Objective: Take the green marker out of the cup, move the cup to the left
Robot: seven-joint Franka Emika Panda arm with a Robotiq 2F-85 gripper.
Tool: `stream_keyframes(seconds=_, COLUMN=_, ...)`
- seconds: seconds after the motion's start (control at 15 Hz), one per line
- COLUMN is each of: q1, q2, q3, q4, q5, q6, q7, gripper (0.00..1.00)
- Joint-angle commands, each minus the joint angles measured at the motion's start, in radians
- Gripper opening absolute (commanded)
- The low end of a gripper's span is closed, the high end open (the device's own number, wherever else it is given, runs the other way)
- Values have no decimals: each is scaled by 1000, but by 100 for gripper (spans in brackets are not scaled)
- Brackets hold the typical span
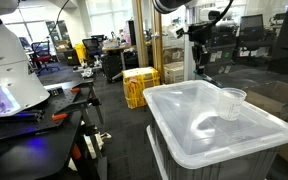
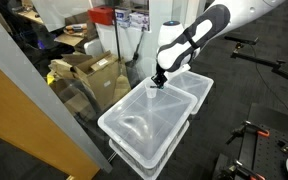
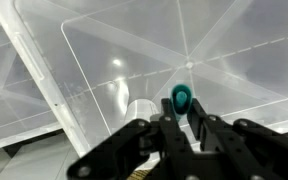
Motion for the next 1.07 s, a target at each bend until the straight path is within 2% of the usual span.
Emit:
stream_keyframes(seconds=0.0, q1=33, q2=-19, q3=-14, q4=-17, q5=-64, q6=8, q7=17, gripper=5)
stream_keyframes(seconds=0.4, q1=48, q2=13, q3=8, q4=26, q5=-113, q6=-23, q7=-9, gripper=5)
stream_keyframes(seconds=1.0, q1=54, q2=82, q3=73, q4=99, q5=-147, q6=-72, q7=-126, gripper=5)
